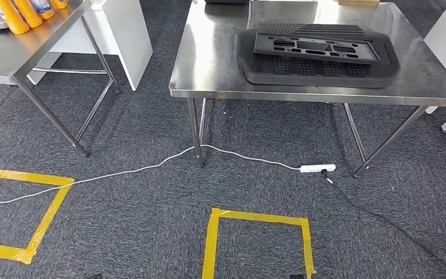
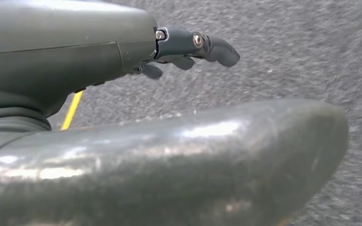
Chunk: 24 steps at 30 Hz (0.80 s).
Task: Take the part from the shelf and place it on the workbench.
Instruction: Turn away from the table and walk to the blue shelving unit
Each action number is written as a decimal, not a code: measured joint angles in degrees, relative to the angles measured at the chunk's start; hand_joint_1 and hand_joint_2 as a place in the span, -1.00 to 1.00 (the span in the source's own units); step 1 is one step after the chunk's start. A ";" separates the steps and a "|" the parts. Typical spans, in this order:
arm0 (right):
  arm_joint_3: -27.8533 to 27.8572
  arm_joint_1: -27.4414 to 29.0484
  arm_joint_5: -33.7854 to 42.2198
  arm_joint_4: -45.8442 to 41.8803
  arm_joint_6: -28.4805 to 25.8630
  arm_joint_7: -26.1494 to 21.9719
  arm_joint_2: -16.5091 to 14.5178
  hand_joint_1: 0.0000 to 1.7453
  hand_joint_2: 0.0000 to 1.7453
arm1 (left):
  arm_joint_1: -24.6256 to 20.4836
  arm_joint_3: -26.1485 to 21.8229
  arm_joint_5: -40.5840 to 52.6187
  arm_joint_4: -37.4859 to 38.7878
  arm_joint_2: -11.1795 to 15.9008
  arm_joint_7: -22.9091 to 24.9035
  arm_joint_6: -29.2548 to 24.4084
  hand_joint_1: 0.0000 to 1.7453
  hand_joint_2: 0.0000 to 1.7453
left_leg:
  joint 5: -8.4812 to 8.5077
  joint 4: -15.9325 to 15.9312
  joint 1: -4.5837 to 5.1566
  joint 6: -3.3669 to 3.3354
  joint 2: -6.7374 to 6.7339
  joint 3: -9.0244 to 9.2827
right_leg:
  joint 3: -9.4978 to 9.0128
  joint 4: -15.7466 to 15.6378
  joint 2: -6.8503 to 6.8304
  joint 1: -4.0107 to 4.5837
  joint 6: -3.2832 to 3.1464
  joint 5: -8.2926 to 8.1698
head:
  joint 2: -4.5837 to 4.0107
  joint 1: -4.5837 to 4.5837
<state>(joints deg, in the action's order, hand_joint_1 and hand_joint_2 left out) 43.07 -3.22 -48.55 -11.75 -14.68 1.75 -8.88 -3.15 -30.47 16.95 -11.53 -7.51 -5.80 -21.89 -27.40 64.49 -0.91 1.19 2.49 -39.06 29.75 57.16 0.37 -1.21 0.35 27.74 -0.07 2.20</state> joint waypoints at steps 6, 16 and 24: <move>-2.43 0.28 -4.48 0.04 2.81 4.30 0.81 -1.00 -1.00 | 0.08 1.93 2.35 0.36 -0.11 6.11 5.30 -1.00 -1.00 | -1.40 4.51 -0.11 0.31 -3.24 0.01 | -0.04 0.06 -4.37 0.43 -0.18 0.15 | 0.00 0.23; -5.72 0.28 -7.96 0.07 5.70 4.72 2.44 -1.00 -1.00 | -0.11 3.02 4.04 0.40 -0.45 9.49 3.68 -1.00 -1.00 | 2.13 -5.75 0.38 -2.98 -2.46 4.10 | 3.54 8.33 -1.87 0.73 1.25 5.26 | 0.00 -0.13; -7.71 0.44 -10.45 0.14 6.10 3.63 2.97 -1.00 -1.00 | -0.02 3.12 4.79 0.43 -0.64 9.40 2.27 -1.00 -1.00 | 3.52 -5.64 0.50 -2.16 3.63 3.10 | 0.11 1.57 2.76 0.25 2.59 1.83 | 0.00 -0.31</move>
<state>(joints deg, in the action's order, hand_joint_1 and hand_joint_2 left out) 35.36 -2.78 -59.00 -11.62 -8.58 5.38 -5.91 -3.17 -27.35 21.74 -11.10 -8.16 3.61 -19.61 -23.89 58.84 -0.41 -0.97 6.12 -35.97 29.86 58.73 3.13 -0.96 2.95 29.58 -0.07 1.90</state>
